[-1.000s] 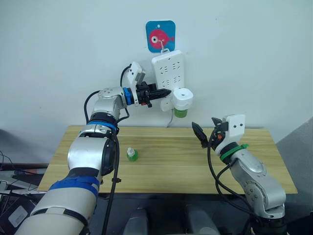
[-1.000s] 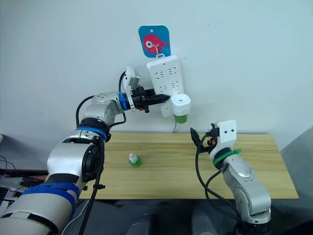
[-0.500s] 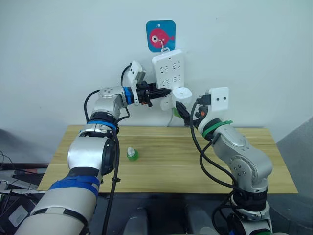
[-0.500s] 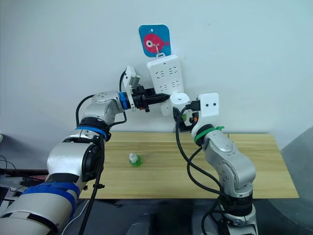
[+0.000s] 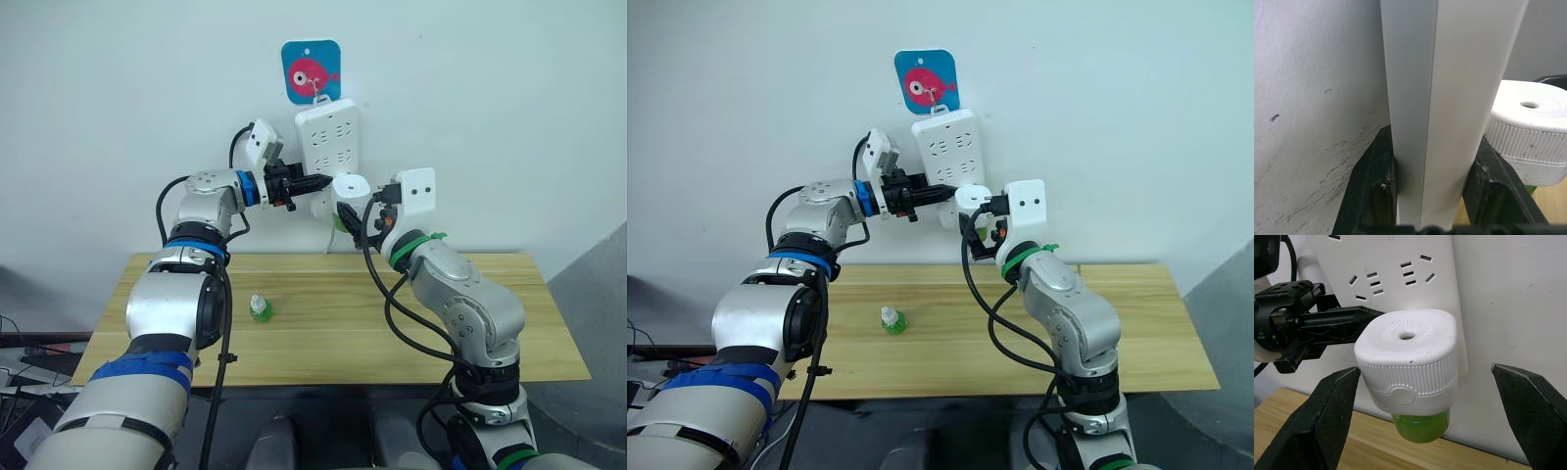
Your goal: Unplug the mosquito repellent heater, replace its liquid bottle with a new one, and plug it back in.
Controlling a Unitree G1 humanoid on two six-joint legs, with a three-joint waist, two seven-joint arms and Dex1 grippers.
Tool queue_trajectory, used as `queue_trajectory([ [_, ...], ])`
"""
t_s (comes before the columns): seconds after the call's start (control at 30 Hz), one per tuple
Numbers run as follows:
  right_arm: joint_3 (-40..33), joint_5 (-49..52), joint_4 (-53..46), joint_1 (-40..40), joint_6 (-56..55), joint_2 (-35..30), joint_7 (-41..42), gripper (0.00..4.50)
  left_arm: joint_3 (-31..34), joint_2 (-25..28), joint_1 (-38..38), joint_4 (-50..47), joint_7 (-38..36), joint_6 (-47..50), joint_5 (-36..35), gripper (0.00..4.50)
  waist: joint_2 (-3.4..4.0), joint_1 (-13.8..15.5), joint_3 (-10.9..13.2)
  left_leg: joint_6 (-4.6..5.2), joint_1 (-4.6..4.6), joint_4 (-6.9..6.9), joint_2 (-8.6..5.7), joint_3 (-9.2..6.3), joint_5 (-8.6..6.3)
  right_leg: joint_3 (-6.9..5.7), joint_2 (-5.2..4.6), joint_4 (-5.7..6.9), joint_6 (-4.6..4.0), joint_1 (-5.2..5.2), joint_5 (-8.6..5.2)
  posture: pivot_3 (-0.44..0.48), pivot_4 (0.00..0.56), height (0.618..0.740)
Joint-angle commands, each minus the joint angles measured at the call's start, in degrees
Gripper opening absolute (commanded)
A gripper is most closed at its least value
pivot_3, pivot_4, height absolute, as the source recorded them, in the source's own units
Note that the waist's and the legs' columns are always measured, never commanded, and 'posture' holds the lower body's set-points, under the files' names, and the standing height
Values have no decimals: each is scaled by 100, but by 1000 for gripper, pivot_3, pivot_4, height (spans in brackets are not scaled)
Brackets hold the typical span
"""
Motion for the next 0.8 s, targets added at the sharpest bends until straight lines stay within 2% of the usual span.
queue_trajectory([
  [0.03,-34,-43,41,-196,-81,117,-42,4500,3,-171,-141,-217,-115,-30,-107,1329,0,0,1,0,0,0,1,0,0,0,0,0,0,-1,0,-123,193,740],
  [0.4,-1,96,170,-375,-39,235,131,4500,-9,-167,-144,-193,-93,-100,-97,1329,-4,71,24,0,-6,-2,1,-9,0,-4,-6,1,0,-3,0,-112,182,740],
  [0.8,-96,-240,546,-479,-445,240,-63,4500,-22,-196,-159,-182,-38,-149,-104,1329,-4,88,24,-1,-7,-6,-1,-7,0,-3,-12,-3,6,-4,-4,-113,181,740],
])
